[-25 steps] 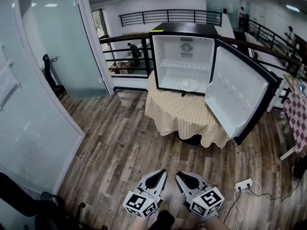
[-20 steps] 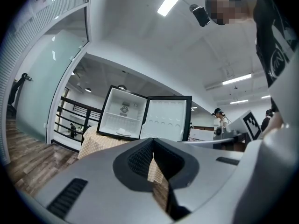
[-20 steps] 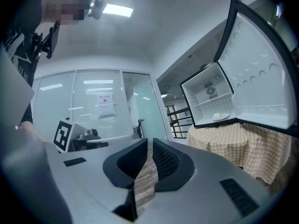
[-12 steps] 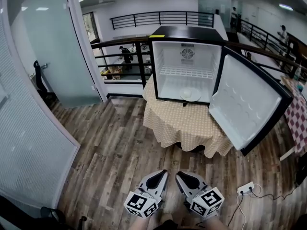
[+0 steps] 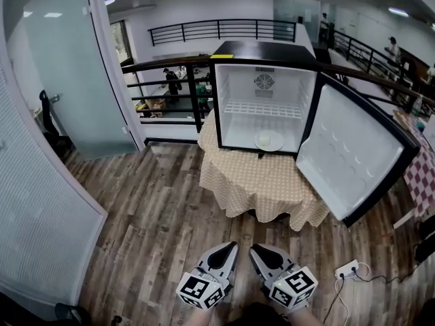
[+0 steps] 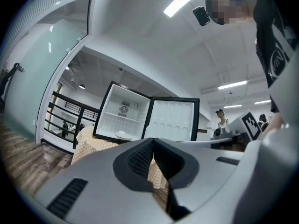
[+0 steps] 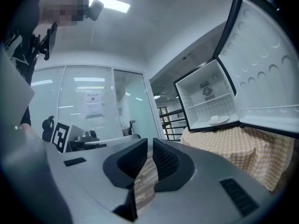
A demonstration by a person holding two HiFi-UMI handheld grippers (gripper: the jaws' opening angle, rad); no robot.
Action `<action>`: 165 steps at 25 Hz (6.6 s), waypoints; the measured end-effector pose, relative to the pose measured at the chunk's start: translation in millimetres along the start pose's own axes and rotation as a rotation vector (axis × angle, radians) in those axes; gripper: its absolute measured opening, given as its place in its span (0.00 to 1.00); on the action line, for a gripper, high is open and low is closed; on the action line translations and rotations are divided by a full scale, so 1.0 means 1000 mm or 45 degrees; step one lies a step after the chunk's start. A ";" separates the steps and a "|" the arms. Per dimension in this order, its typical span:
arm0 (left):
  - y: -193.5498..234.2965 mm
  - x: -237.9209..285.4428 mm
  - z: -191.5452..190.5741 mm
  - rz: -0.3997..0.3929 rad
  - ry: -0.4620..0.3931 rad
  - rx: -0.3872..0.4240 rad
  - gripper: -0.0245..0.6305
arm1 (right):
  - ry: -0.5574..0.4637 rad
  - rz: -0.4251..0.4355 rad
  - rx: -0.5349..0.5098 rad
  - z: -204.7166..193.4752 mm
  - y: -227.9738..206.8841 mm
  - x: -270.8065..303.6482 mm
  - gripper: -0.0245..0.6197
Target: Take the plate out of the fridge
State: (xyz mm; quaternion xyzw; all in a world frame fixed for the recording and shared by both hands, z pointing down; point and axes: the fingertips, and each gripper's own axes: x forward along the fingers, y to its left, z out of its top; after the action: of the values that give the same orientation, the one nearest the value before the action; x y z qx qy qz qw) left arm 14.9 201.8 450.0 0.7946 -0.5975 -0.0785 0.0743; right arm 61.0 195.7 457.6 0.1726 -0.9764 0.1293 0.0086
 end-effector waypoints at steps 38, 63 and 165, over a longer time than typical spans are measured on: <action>0.123 0.190 0.015 -0.111 0.065 -0.030 0.05 | 0.014 -0.047 0.043 0.048 -0.160 0.155 0.12; 0.161 0.285 0.014 -0.221 0.096 -0.019 0.05 | -0.034 -0.185 0.089 0.068 -0.254 0.196 0.12; 0.222 0.407 -0.035 -0.497 0.322 -0.103 0.05 | -0.592 -0.930 1.620 -0.007 -0.448 0.237 0.12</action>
State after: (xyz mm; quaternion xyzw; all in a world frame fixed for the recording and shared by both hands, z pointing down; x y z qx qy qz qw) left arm -74.9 -249.3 517.1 0.8950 -0.4147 -0.0152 0.1638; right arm -10.2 -288.1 590.8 0.4787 -0.5717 0.6154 -0.2555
